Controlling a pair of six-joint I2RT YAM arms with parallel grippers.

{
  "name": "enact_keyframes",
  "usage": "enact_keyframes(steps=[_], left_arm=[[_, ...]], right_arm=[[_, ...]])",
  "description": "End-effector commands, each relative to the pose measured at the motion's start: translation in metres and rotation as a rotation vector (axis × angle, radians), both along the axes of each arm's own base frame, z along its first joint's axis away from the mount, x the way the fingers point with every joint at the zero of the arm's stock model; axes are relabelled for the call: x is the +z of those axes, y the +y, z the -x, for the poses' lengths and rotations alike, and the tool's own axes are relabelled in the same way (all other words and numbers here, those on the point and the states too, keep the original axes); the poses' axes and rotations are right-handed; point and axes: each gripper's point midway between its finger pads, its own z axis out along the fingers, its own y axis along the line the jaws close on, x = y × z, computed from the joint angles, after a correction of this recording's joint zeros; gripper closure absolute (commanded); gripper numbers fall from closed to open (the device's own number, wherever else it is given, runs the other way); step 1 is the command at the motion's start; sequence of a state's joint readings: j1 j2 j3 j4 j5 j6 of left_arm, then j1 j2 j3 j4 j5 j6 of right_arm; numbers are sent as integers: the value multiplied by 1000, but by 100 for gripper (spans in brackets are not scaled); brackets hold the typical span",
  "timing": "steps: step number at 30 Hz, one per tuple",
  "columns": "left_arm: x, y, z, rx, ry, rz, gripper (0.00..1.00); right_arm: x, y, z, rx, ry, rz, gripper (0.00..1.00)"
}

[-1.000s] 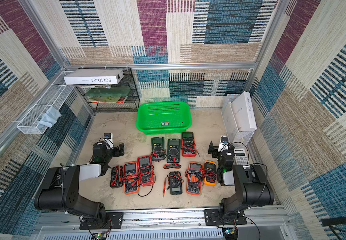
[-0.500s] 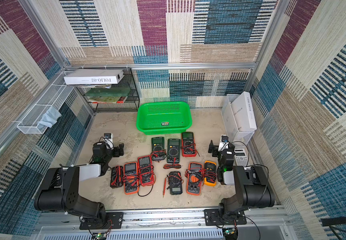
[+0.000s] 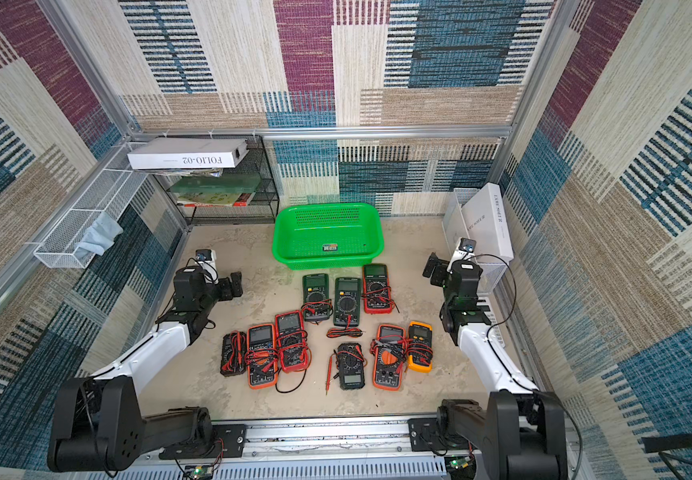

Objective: Put the multimeter into the basket
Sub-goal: Pick up the multimeter from the center of the board.

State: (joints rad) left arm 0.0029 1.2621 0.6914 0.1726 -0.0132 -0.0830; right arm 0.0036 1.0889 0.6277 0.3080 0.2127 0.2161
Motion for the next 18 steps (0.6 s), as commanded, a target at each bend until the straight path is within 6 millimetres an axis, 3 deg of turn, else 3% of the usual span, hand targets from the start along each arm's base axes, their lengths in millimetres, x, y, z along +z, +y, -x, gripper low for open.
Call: enact_keyframes(steps=[1, 4, 6, 11, 18], left_arm=[[5, -1, 8, 42, 52, 47, 1], [20, -10, 14, 47, 60, 106, 1], [29, -18, 19, 47, 67, 169, 1], [42, -49, 35, 0, 110, 307, 1], [29, -103, 62, -122, 273, 348, 1]], right_arm=[[11, -7, 19, -61, -36, -69, 0], [8, -41, 43, -294, -60, -255, 0], [12, -36, 42, -211, -58, -285, 0], [-3, 6, 20, -15, 152, -281, 1], [-74, 76, -5, 176, 586, -120, 1]])
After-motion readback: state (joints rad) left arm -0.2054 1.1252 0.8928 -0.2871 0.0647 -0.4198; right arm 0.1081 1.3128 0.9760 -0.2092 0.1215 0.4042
